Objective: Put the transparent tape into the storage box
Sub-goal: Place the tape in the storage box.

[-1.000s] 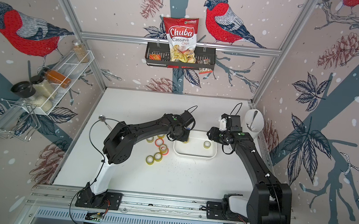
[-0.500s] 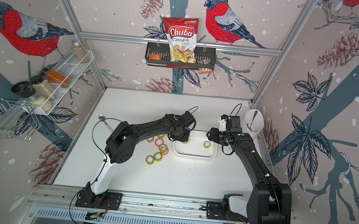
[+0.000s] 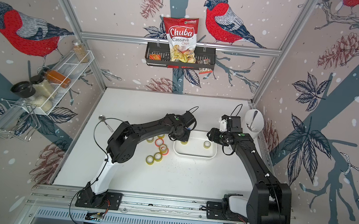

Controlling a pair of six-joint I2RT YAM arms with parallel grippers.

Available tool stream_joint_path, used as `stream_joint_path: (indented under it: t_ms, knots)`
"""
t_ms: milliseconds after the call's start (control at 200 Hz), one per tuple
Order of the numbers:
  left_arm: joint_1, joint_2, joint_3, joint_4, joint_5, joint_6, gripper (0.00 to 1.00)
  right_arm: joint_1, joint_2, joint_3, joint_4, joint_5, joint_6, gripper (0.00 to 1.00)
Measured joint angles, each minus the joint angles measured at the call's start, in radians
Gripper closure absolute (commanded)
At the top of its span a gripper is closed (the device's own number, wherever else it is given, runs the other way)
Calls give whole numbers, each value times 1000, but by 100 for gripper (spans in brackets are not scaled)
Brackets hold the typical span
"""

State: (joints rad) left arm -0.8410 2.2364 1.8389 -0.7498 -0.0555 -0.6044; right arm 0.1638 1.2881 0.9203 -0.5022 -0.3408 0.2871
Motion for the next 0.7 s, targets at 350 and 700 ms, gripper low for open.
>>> stream_joint_path:
  t_ms: [350,700]
  knots:
    - [-6,-131,-17,-13,-4,-8,60,23,-5,-5,9,1,-4,41]
    - [-8,-361,-166,-19,-20,-25,49,80,3,5,23,22,-23,38]
